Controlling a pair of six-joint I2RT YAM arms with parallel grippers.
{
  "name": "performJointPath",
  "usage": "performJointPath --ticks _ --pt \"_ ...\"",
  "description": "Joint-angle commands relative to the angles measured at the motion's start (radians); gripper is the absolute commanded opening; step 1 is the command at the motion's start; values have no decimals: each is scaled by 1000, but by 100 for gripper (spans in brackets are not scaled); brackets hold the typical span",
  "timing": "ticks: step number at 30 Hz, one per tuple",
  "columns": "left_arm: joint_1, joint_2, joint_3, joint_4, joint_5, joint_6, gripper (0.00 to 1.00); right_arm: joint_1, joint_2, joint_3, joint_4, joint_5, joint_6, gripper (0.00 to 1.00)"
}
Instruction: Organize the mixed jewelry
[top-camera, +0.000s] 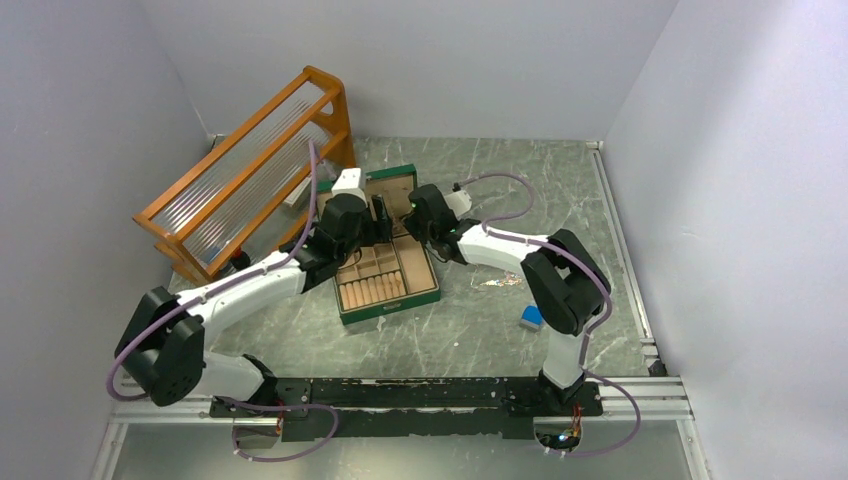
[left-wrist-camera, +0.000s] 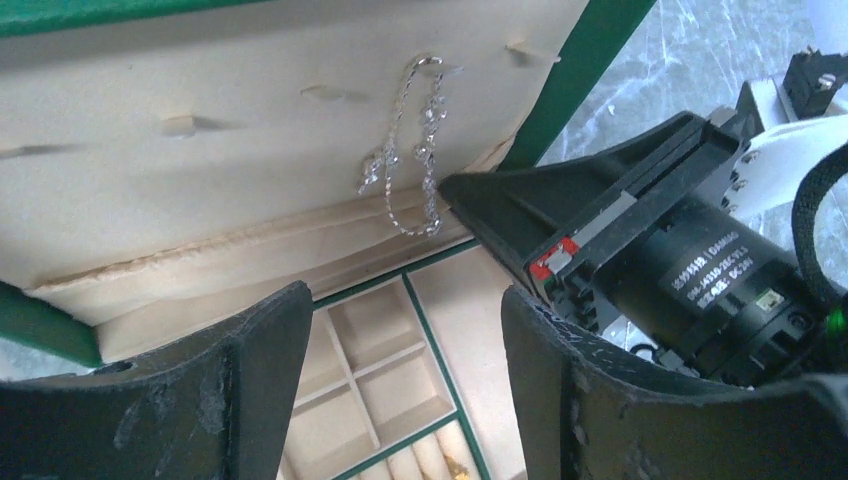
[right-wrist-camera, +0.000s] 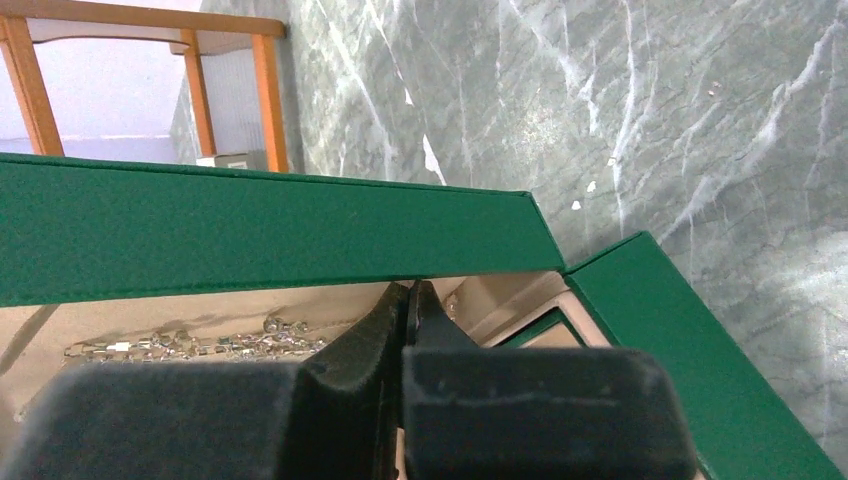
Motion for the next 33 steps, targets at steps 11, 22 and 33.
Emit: performJointPath --ticks 11,22,33 --pt "-40 148 38 213 -114 -53 65 -22 -28 -145 52 -109 -39 0" --pt "-60 233 71 271 -203 -29 61 -22 -69 -186 68 -131 -58 0" --pt "-61 256 112 256 -256 -9 59 -46 -129 -169 84 -133 -121 0"
